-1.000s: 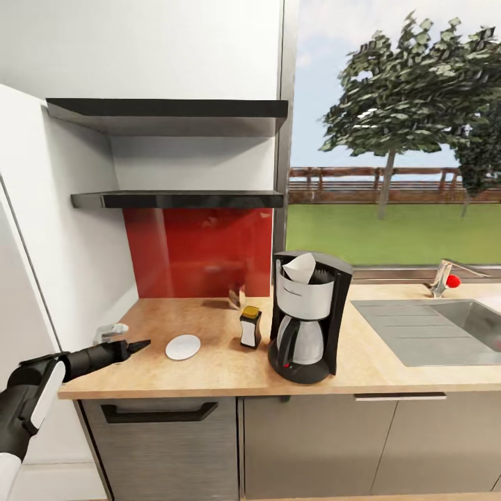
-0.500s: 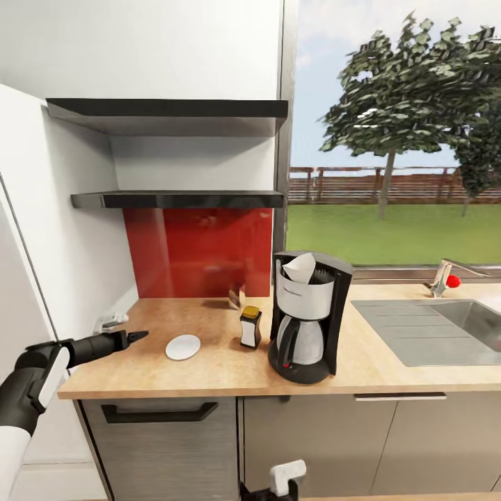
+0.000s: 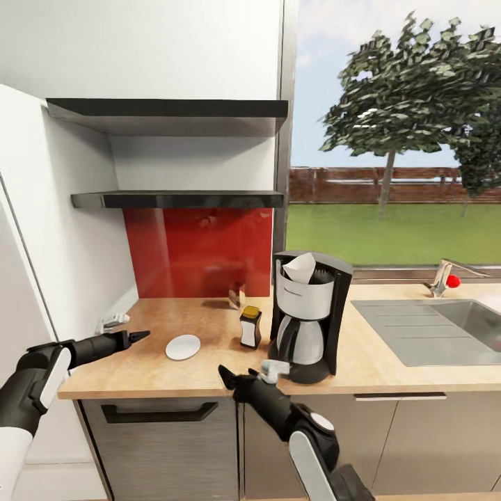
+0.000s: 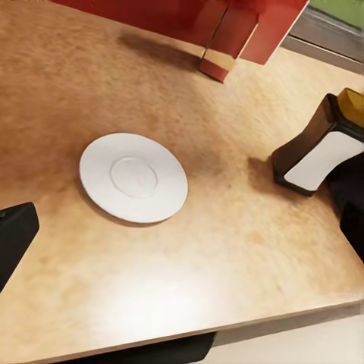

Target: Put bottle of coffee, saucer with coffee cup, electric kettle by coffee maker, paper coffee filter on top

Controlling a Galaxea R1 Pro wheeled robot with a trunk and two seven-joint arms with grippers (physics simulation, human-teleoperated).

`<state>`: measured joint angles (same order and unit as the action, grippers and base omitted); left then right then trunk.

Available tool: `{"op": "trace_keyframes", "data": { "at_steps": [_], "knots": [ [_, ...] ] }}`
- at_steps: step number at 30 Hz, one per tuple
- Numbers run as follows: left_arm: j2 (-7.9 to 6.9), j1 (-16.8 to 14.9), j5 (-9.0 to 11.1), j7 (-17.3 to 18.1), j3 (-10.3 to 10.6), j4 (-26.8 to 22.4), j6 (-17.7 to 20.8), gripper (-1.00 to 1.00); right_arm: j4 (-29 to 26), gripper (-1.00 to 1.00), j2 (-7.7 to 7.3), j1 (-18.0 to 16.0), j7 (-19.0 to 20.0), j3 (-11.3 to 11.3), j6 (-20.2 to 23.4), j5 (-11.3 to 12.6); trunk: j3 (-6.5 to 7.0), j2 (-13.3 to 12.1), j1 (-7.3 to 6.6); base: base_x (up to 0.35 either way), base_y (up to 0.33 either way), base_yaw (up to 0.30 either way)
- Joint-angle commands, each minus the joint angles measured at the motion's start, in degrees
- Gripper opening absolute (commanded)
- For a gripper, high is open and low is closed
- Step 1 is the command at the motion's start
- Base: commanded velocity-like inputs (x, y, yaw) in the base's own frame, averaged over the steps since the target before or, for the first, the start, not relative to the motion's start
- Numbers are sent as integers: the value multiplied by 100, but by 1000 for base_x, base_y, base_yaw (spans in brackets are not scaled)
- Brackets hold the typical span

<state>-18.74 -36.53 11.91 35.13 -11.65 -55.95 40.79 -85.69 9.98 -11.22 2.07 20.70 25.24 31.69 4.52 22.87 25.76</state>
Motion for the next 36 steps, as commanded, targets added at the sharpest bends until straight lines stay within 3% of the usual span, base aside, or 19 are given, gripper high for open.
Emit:
{"op": "trace_keyframes", "data": {
  "at_steps": [1,4,6,7,9,13,17,31,36],
  "knots": [
    [4,-3,23,8,-13,2,33,100,9,100,2,-149,-35,-6,37,96,-3,5,2,0,0,0],
    [12,-6,30,2,-15,12,34,100,35,100,2,-663,-593,-5,50,438,-3,5,2,0,0,0],
    [30,-10,26,-3,-13,14,34,100,33,100,2,-935,-1285,-8,56,1150,-3,5,2,0,0,0],
    [171,3,-7,-8,-14,14,29,100,41,100,2,-1018,-1679,-12,63,2090,-3,5,2,0,0,0],
    [248,19,-16,-7,-13,10,27,100,48,100,2,-1031,-1744,4,67,2320,-3,5,2,0,0,0],
    [484,29,16,-6,-14,6,19,100,46,100,2,-1039,-1784,53,63,2502,-3,5,2,0,0,0],
    [680,41,35,-3,-21,6,-1,100,51,100,2,-1040,-1788,288,54,2529,-13,5,2,0,0,27],
    [706,49,76,6,-48,21,-35,100,309,100,2,-1040,-1785,320,43,2523,-103,5,2,0,0,108],
    [702,50,78,27,-31,14,-42,100,654,100,2,-1040,-1786,333,43,2525,-139,5,2,0,0,127]
  ]
}}
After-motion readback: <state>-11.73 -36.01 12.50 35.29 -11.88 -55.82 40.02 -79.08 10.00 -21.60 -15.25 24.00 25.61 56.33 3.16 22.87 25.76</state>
